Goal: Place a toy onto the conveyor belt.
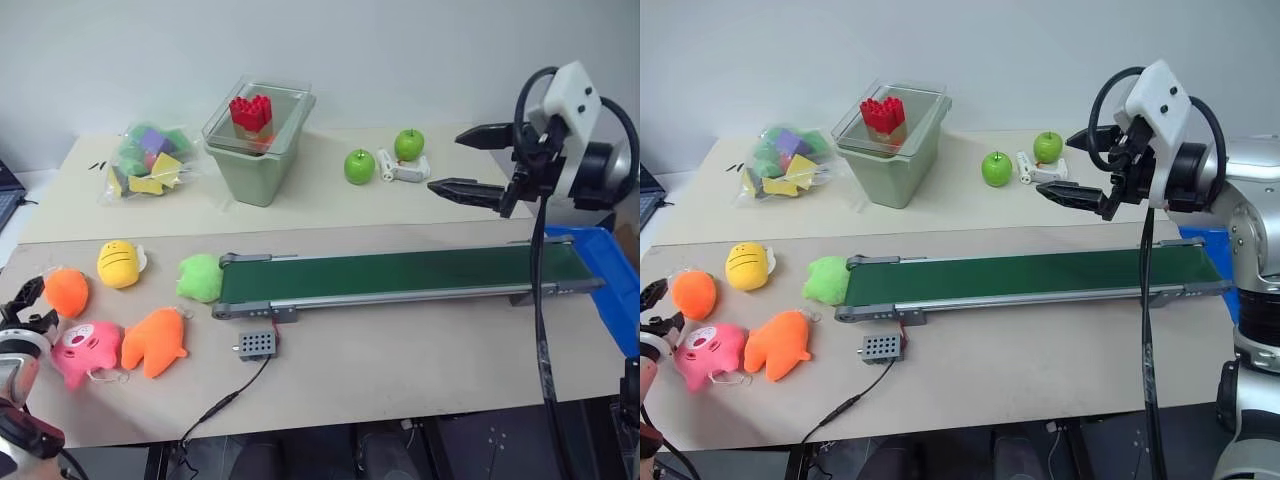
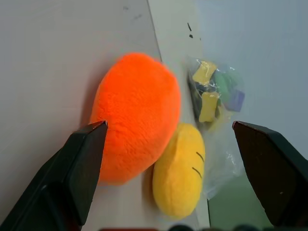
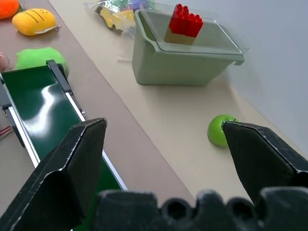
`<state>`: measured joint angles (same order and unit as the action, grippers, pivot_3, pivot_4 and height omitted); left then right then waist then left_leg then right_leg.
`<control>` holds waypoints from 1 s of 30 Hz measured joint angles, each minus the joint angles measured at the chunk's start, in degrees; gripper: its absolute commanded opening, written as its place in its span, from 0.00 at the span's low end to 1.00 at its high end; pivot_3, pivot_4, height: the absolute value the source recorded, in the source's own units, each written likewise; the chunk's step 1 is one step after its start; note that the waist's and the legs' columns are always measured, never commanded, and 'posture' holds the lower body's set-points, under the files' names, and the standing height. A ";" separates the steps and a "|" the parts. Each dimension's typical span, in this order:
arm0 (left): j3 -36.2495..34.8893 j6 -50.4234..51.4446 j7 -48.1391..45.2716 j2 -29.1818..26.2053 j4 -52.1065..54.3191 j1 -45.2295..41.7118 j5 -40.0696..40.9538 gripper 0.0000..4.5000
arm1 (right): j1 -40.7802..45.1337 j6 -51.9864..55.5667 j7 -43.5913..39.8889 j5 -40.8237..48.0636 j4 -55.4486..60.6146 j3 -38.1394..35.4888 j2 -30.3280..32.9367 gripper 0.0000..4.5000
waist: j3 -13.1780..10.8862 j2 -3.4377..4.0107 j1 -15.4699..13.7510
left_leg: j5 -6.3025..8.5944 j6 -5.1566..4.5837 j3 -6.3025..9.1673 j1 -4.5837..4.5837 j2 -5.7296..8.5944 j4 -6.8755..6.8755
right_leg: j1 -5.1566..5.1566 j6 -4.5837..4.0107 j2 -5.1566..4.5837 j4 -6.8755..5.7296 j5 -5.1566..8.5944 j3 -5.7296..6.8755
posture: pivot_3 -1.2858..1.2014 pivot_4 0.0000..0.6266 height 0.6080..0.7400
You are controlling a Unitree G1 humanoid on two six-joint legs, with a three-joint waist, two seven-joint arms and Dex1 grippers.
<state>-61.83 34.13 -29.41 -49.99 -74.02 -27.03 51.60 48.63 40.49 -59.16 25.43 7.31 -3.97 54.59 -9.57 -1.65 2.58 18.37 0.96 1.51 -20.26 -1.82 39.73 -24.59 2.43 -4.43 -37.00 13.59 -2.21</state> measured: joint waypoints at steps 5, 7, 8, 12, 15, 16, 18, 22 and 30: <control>-0.14 -0.33 0.11 0.15 0.65 0.95 0.41 0.99 | -0.01 0.00 -0.17 -0.04 -0.01 0.52 0.09 1.00 | 0.00 0.00 0.01 | 0.00 0.00 0.00 0.00 0.00 0.00 | 0.00 0.00 0.00 -0.02 0.00 -0.01 | 0.52 0.24 1.00; -0.41 -0.82 0.46 0.15 0.65 1.03 0.51 0.99 | -0.02 0.00 -0.18 -0.06 -0.01 0.66 0.10 1.00 | 0.00 0.00 0.03 | 0.00 0.00 0.00 0.00 0.00 0.00 | 0.00 0.00 0.00 -0.01 0.00 -0.01 | 0.52 0.24 1.00; -0.57 -1.27 0.75 0.15 0.65 1.04 0.51 0.99 | -0.04 0.00 -0.18 -0.11 -0.01 0.66 0.10 1.00 | 0.00 0.00 0.03 | 0.00 0.00 0.00 0.00 0.01 0.00 | 0.00 0.00 -0.01 0.00 0.00 -0.01 | 0.52 0.24 1.00; -0.71 -1.91 2.22 0.15 0.64 1.04 0.48 0.99 | -0.07 0.00 -0.19 -0.43 -0.01 0.70 0.13 1.00 | 0.00 0.00 0.01 | 0.00 0.00 0.00 0.00 0.00 0.00 | 0.00 0.00 -0.01 0.00 0.00 -0.01 | 0.52 0.24 1.00; -0.71 -3.48 3.43 0.41 0.52 0.94 0.41 0.99 | -0.02 0.03 -0.26 -0.47 -0.01 0.79 0.41 1.00 | 0.00 0.00 0.01 | 0.00 0.00 0.00 0.00 0.01 0.00 | 0.00 0.00 -0.01 0.00 0.00 -0.01 | 0.52 0.24 1.00; -0.71 -3.88 3.63 0.61 0.50 0.92 0.39 0.99 | 0.07 0.04 -0.28 -0.47 -0.01 0.84 0.52 1.00 | 0.00 0.01 0.00 | 0.00 0.00 -0.01 0.00 0.01 0.00 | 0.00 0.00 -0.02 -0.01 0.00 -0.01 | 0.52 0.24 1.00; -0.71 -5.37 3.93 1.60 0.23 0.74 0.41 0.99 | 0.25 0.05 -0.37 -0.56 -0.01 0.94 1.10 1.00 | 0.00 0.01 -0.08 | 0.00 0.00 0.00 0.00 0.01 0.00 | 0.00 0.00 -0.02 -0.01 0.00 -0.01 | 0.52 0.24 1.00; -0.56 -6.79 4.14 2.38 -0.06 -0.02 0.38 0.99 | 0.59 0.54 -0.38 -0.51 0.01 0.95 1.83 1.00 | 0.06 0.13 -0.15 | 0.00 0.01 0.00 0.02 0.02 0.00 | 0.00 0.00 -0.02 -0.05 0.00 -0.01 | 0.52 0.24 1.00; 0.95 -8.04 4.27 3.58 -1.13 -2.66 0.00 0.99 | 0.53 3.22 -0.35 0.15 1.79 0.68 4.84 1.00 | 0.13 0.27 -0.67 | -0.01 0.02 0.01 0.01 0.08 0.02 | 0.02 0.00 -0.04 -0.06 0.00 -0.01 | 0.52 0.24 1.00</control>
<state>-60.88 26.09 -25.14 -46.41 -75.15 -29.69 51.59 49.16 43.72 -59.51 25.59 9.11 -3.28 59.43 -9.44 -1.38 1.91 18.36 0.98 1.52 -20.24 -1.75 39.75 -24.56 2.43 -4.47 -37.06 13.59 -2.22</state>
